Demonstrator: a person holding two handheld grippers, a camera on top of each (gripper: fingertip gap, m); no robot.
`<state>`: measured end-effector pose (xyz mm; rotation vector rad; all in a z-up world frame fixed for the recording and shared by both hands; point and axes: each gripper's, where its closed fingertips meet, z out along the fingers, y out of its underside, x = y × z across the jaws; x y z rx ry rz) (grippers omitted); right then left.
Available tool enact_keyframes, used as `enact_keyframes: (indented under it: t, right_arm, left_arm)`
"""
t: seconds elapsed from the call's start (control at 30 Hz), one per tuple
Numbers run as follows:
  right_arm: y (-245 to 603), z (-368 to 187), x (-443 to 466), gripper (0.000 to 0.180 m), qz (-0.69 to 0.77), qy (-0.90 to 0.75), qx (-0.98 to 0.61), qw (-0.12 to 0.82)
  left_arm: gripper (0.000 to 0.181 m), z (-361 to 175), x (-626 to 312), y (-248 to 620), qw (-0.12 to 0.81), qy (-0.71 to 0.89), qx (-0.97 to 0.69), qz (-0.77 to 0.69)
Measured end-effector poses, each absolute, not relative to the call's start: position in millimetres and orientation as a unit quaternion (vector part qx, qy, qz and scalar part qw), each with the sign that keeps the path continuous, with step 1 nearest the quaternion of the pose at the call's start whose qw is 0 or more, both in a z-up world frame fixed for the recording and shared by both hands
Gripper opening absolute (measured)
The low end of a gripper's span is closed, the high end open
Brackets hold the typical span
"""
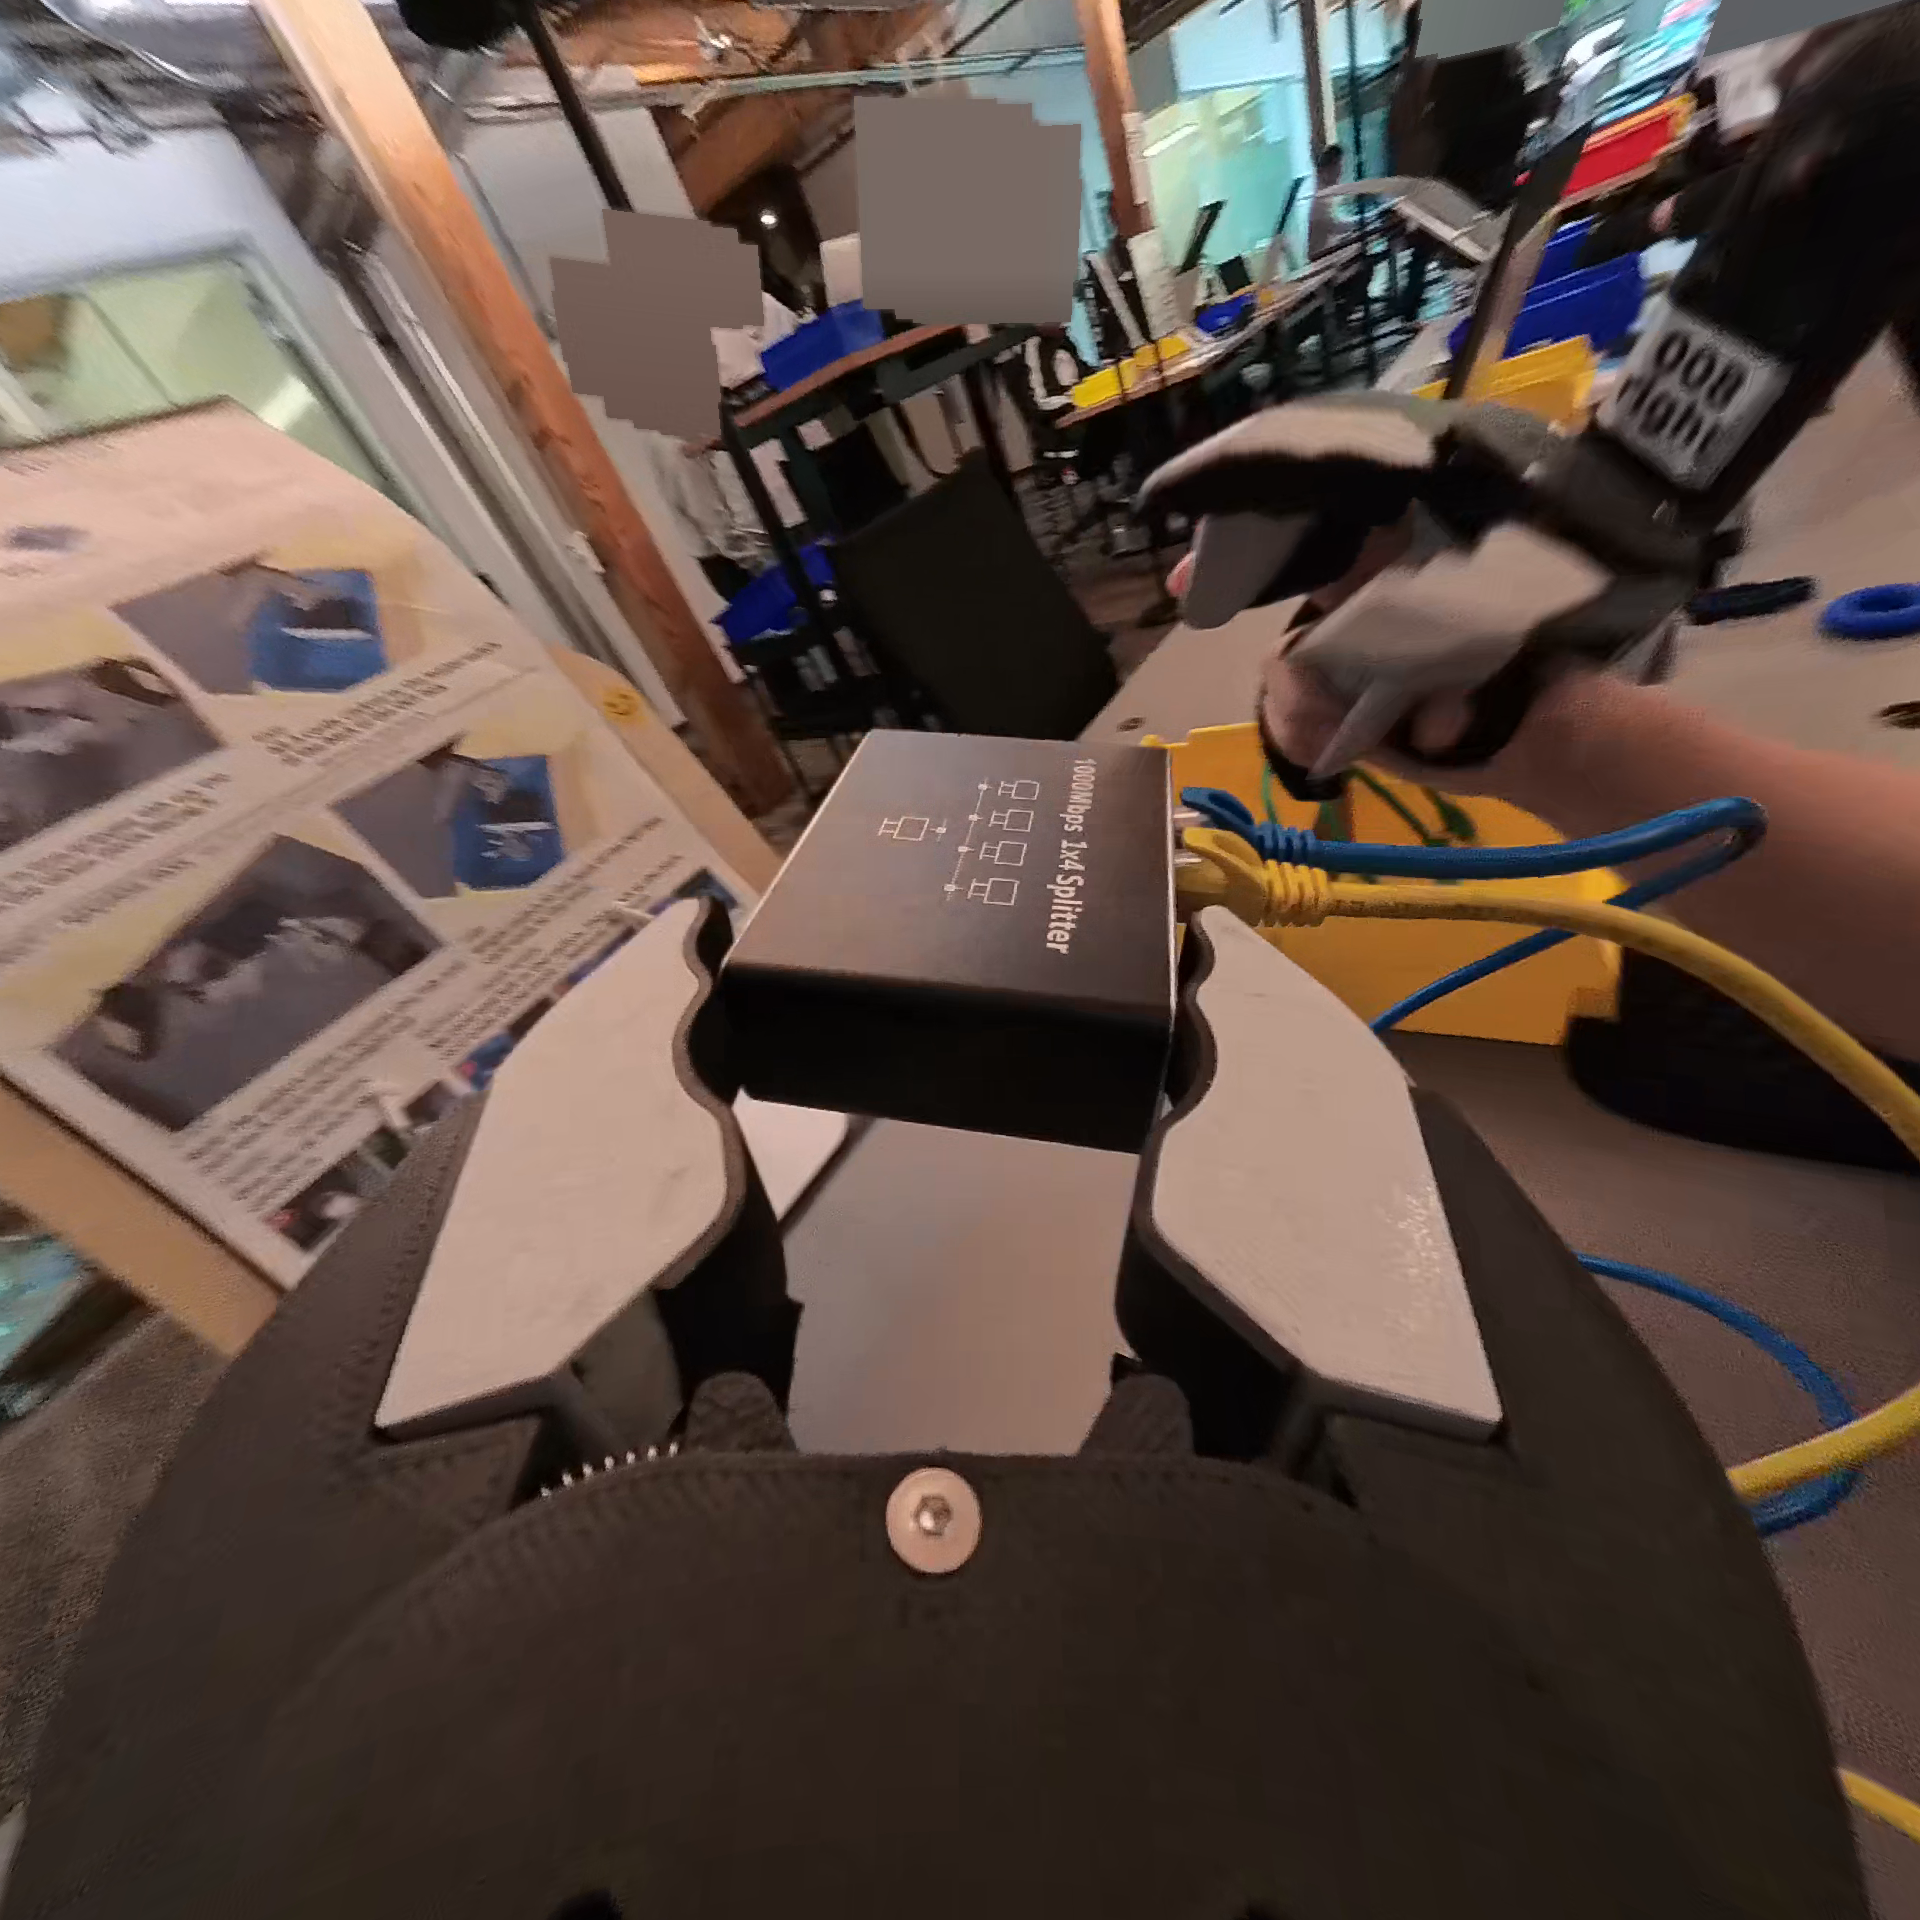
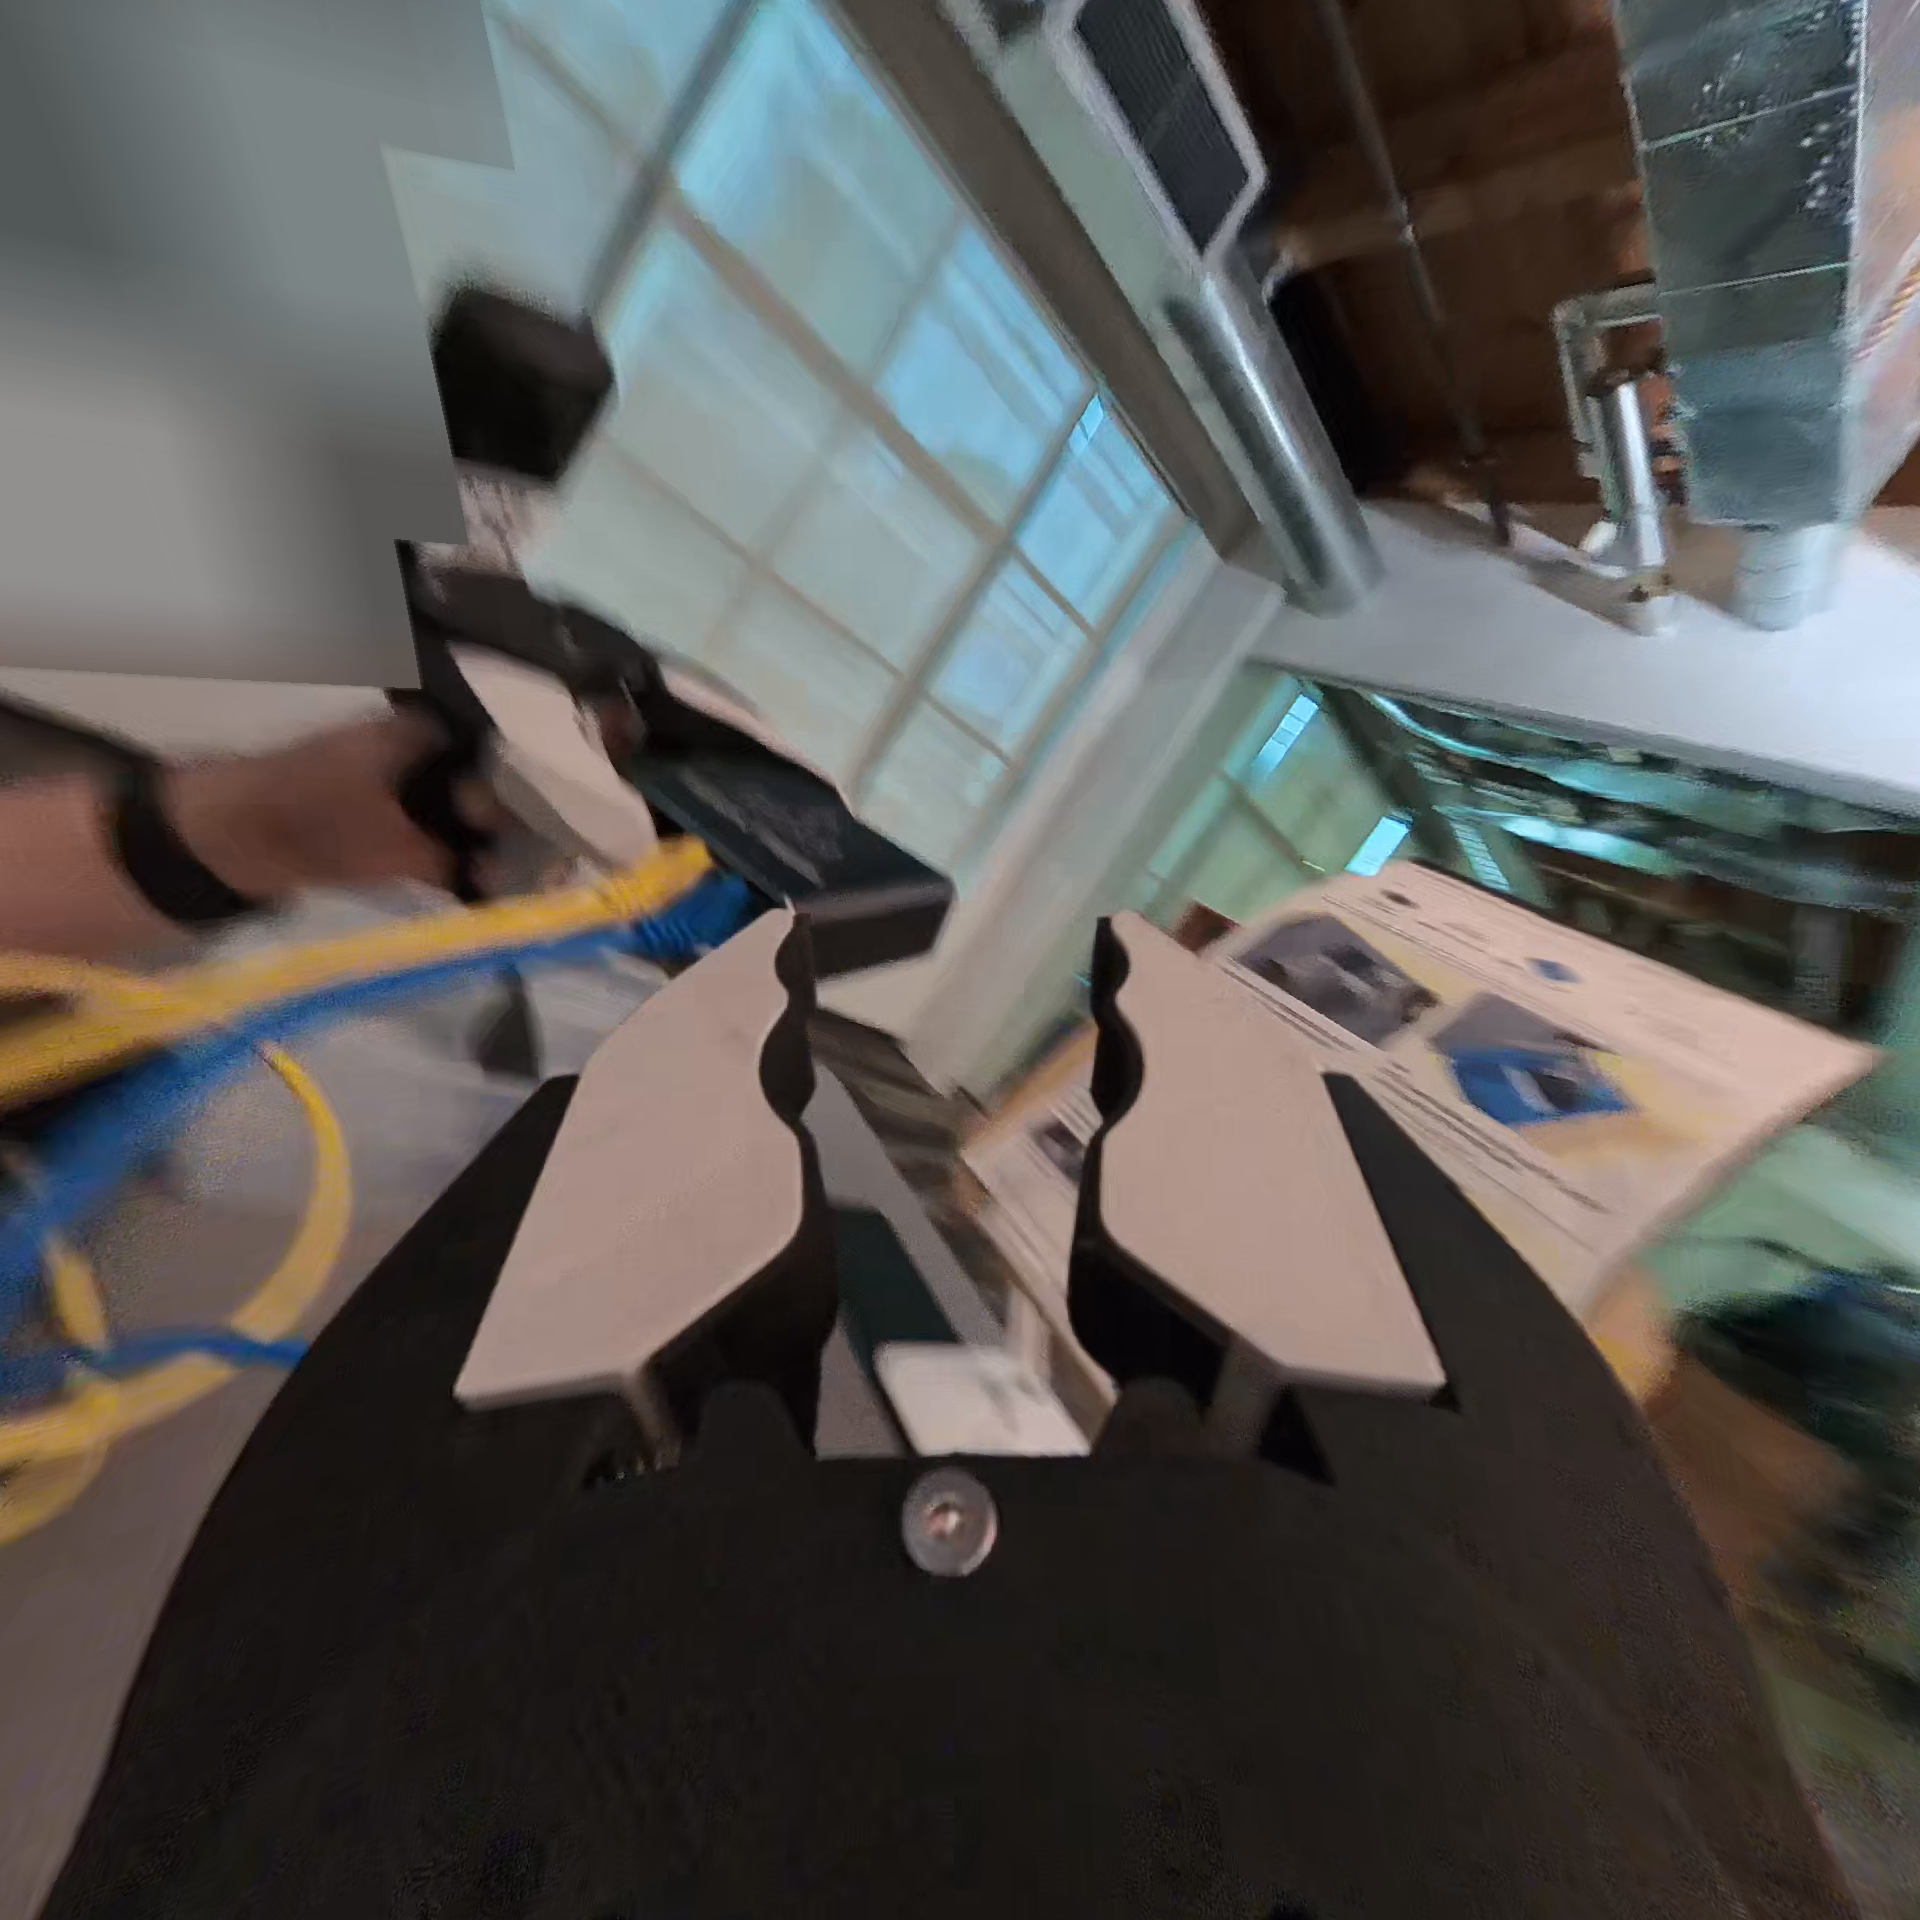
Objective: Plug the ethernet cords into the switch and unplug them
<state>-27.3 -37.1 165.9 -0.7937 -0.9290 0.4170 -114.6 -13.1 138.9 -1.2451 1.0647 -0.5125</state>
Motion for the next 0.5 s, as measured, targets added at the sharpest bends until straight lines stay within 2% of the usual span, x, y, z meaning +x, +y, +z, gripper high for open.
enact_keyframes:
  t: [0.1, 0.17, 0.27, 0.4, 0.5]
  right_arm:
    - [-22, 131, -49, 0.056, -0.052, -0.518, -0.343, 0.781]
    - [-25, 126, -65, 0.059, -0.134, -0.530, -0.303, 0.781]
    - [-27, 116, -75, 0.037, -0.184, -0.554, -0.287, 0.759]
    - [-26, 112, -69, 0.035, -0.184, -0.570, -0.297, 0.743]
    - [-21, 109, -64, 0.034, -0.162, -0.576, -0.327, 0.731]
  left_arm:
    - [0.081, 129, -103, -19, 0.618, 0.477, -0.563, -0.269]
    - [0.081, 123, -94, -24, 0.597, 0.484, -0.570, -0.292]
    - [0.081, 113, -82, -31, 0.565, 0.492, -0.575, -0.328]
    - [0.090, 114, -82, -39, 0.571, 0.522, -0.536, -0.337]
    - [0.096, 117, -102, -24, 0.636, 0.546, -0.507, -0.201]
